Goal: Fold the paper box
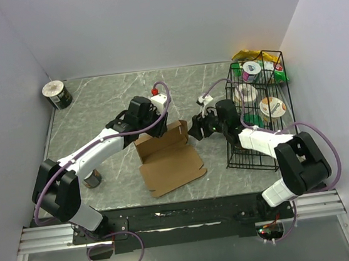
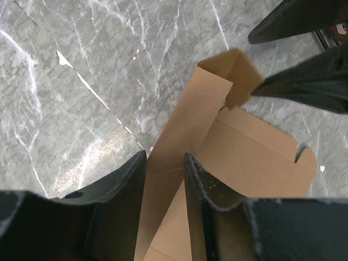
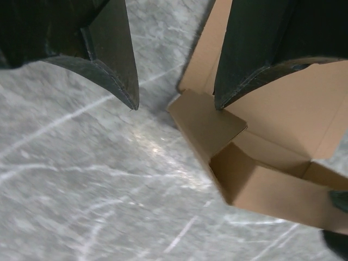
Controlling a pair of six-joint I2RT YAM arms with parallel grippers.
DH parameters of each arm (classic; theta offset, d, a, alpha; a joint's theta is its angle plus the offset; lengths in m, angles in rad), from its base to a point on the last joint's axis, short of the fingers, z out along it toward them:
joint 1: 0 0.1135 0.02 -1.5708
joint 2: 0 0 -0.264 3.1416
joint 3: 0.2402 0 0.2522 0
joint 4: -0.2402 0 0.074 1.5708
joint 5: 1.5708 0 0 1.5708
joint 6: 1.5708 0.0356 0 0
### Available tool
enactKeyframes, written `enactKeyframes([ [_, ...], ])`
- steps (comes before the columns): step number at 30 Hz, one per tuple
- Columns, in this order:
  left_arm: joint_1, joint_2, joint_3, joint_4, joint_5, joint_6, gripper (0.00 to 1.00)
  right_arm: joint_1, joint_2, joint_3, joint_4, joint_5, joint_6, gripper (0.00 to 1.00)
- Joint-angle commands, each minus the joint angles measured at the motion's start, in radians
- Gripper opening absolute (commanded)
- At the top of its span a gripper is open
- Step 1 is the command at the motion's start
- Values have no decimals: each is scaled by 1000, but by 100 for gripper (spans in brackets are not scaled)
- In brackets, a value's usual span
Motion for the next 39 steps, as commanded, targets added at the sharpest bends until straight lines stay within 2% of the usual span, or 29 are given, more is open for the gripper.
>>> enactKeyframes([
  [1,-4,-2,-15,-58,12,16,39,6,33,5,118,-141,-43,65],
  [9,-4,-2,-18,-58,9,23,38,6,100,17,186,-188,-45,59],
  [14,-3,2,-15,-61,23,27,37,9,110,13,233,-173,-36,64],
  [32,-4,8,-15,-66,58,33,34,24,198,65,315,-199,-36,63],
  [39,-4,8,-18,-63,109,93,27,32,240,132,293,-227,-73,62],
])
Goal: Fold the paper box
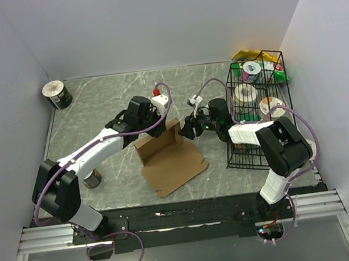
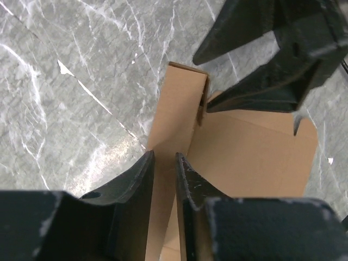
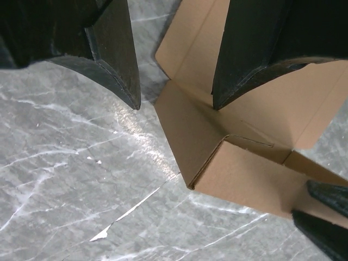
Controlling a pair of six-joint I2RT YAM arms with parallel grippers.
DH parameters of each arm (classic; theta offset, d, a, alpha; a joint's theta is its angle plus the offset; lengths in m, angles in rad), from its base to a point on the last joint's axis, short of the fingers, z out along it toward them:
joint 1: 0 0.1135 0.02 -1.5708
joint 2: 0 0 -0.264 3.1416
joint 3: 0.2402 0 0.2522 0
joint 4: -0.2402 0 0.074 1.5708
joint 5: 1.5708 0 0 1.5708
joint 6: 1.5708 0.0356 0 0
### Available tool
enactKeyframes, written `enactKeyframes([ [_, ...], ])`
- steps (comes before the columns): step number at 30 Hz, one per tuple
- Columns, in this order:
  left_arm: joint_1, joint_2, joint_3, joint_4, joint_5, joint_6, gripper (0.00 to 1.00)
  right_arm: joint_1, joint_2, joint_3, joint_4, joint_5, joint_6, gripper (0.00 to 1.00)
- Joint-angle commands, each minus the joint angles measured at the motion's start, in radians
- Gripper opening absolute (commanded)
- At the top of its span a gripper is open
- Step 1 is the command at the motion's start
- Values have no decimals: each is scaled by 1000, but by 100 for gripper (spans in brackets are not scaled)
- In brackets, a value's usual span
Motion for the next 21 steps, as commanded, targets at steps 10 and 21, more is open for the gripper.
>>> enactKeyframes([
  [10,-6,17,-26,-58,131,65,15,35,69,139,13,-53,-79,61],
  [21,-6,24,-24,-56,115,57,16,41,94,131,69,-43,-34,43],
])
